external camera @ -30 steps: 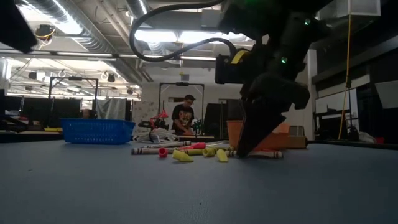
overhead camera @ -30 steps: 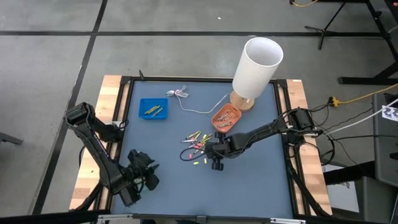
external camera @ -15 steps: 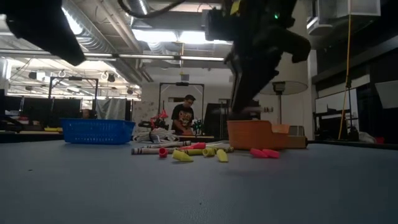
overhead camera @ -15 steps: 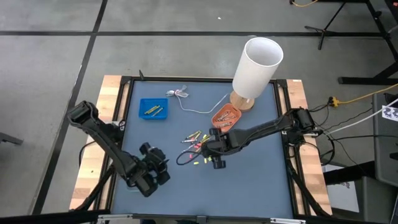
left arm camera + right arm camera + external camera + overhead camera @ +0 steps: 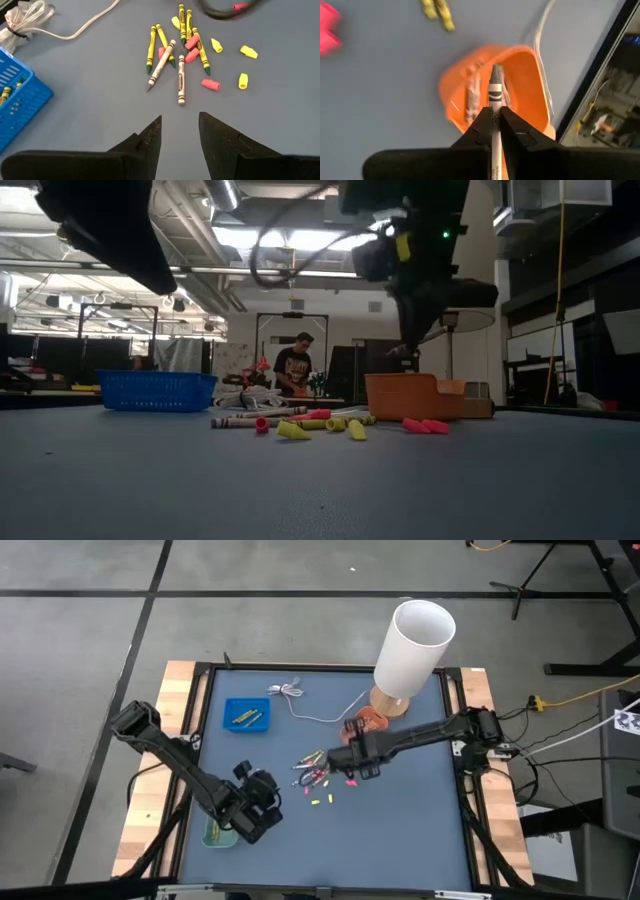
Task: Sort crayons
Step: Put the gray crayon into the orange bin
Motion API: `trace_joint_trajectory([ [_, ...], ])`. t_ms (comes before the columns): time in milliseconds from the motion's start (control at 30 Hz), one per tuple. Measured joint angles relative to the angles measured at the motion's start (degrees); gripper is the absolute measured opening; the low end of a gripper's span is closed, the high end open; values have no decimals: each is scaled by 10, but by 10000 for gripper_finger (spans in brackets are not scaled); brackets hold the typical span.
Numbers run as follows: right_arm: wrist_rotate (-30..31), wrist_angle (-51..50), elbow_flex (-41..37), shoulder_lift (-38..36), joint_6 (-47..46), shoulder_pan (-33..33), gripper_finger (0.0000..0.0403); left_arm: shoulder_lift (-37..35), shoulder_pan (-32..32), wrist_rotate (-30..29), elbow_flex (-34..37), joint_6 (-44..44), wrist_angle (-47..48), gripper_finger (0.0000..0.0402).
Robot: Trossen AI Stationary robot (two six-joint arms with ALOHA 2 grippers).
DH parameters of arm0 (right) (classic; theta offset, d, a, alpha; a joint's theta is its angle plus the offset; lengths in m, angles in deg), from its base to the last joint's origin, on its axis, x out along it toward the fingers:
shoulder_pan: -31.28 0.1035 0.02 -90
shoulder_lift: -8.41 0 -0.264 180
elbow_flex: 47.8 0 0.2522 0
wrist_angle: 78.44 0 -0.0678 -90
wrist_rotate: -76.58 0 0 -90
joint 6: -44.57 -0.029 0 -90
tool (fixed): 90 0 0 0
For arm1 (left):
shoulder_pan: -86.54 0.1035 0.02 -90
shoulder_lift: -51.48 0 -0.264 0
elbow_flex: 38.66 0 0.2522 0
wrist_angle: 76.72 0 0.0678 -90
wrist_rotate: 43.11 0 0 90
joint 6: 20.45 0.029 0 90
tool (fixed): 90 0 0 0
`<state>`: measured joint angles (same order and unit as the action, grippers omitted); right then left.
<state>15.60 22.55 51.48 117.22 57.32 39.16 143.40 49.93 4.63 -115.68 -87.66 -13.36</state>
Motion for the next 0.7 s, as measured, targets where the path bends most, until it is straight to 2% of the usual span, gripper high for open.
trace_joint_trajectory([
  [167, -22, -7, 0, 0, 22, -52, 15, 0, 15, 0, 0, 4, -3, 114],
  [300, -71, -7, 0, 0, 27, -90, 15, 0, 28, 0, 0, 10, -17, 114],
  [500, -135, -7, 0, 0, 28, -134, 15, 0, 51, 0, 0, 67, -49, 114],
  [700, -141, -7, 0, 0, 28, -161, 22, 0, 72, 18, 0, 115, -73, 114],
])
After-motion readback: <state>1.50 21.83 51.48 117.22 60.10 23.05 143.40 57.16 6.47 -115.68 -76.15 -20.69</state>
